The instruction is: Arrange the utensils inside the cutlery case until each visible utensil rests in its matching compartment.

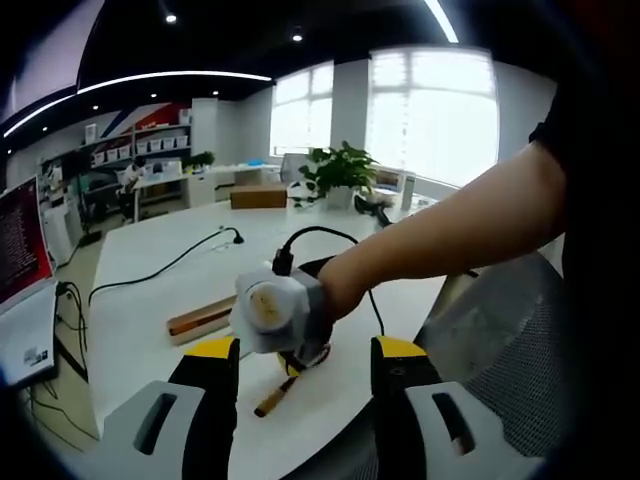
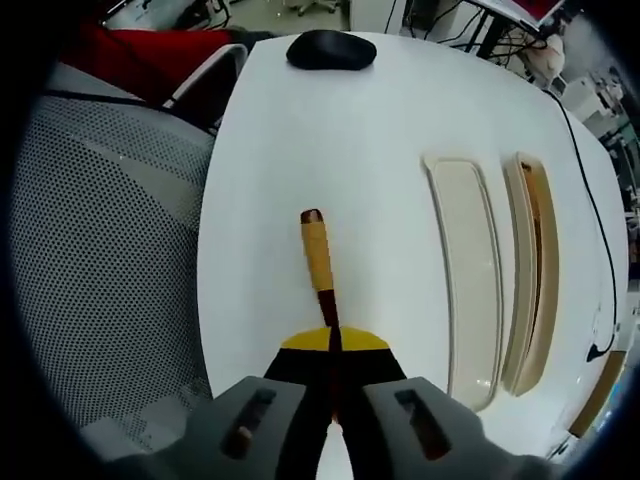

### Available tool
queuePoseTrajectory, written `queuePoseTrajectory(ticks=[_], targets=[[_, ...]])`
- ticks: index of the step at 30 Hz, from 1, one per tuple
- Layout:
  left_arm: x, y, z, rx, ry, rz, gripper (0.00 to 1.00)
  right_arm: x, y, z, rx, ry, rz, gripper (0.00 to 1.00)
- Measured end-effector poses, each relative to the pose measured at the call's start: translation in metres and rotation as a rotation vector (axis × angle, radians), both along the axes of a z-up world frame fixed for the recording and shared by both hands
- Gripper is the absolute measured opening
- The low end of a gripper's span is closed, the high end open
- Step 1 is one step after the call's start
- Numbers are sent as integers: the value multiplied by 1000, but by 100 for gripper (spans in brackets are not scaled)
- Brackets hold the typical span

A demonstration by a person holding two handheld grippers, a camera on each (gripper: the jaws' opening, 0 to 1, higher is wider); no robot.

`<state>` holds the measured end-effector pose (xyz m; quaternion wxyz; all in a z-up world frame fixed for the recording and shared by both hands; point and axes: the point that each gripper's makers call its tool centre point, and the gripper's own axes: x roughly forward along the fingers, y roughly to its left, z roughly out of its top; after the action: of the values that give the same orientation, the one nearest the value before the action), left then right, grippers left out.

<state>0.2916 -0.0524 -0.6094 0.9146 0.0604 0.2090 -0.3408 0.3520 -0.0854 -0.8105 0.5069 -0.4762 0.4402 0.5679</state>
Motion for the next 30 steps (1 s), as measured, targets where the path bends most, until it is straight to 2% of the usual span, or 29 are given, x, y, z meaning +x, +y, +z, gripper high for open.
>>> queuePoseTrajectory(ticks=[7,19,23,30], targets=[[0,-1,0,-1,3,0,54,-5,-6,-3,0,12,-3,0],[0,-2,-2,7,5,-4,54,1,-11,0,34,12,-5,0],[0,-2,-2,11,5,-6,54,0,-15,-2,29,7,14,8],[0,-2,-3,12,7,-4,54,0,-16,-5,23,10,27,11]])
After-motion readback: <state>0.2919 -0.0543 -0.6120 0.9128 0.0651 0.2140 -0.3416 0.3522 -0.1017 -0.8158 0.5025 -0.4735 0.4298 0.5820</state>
